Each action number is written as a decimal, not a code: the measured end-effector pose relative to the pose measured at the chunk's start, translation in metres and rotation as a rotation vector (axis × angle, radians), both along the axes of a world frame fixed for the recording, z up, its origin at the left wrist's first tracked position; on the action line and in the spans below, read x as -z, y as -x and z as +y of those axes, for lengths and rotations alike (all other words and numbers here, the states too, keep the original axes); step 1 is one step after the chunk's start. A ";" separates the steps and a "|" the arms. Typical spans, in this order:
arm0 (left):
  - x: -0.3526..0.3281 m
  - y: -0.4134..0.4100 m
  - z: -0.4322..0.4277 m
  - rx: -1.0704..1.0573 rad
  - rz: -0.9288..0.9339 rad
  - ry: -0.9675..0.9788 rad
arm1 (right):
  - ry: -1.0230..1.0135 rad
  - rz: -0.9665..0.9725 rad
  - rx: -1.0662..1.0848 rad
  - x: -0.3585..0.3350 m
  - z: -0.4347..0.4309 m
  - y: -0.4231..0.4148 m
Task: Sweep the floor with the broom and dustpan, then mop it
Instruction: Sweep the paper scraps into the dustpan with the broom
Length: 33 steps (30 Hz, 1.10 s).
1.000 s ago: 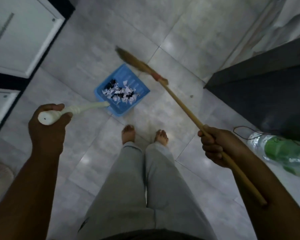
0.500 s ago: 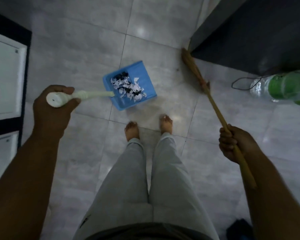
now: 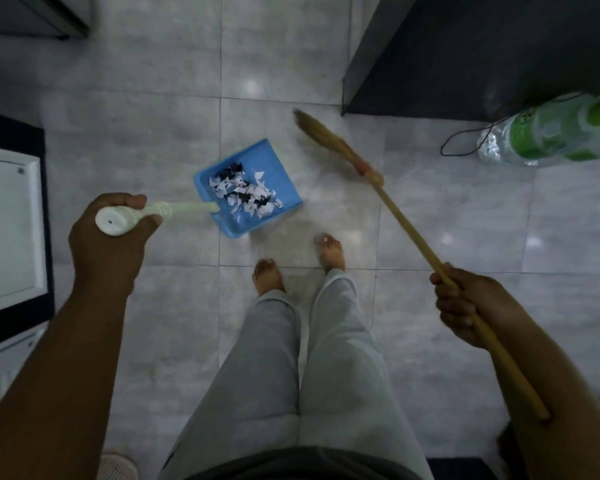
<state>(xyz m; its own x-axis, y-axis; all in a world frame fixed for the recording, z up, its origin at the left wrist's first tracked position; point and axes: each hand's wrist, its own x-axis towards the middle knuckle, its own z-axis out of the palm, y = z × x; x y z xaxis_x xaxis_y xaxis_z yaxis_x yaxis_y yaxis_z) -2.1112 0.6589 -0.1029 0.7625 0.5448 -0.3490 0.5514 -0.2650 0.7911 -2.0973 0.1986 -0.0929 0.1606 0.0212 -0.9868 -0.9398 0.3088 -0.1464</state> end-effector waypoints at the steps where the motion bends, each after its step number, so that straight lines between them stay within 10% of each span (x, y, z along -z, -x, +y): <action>1: 0.000 -0.003 -0.003 0.012 -0.004 0.002 | 0.025 -0.004 0.040 -0.001 -0.013 -0.003; 9: 0.004 -0.028 -0.021 0.092 0.013 -0.022 | 0.124 0.015 0.280 0.040 -0.044 -0.040; 15: 0.014 -0.026 -0.022 0.072 0.024 -0.025 | 0.082 0.078 -0.028 0.052 0.026 -0.036; 33: -0.060 0.006 0.028 -0.240 -0.016 0.073 | -0.049 0.010 -0.187 -0.108 0.056 -0.033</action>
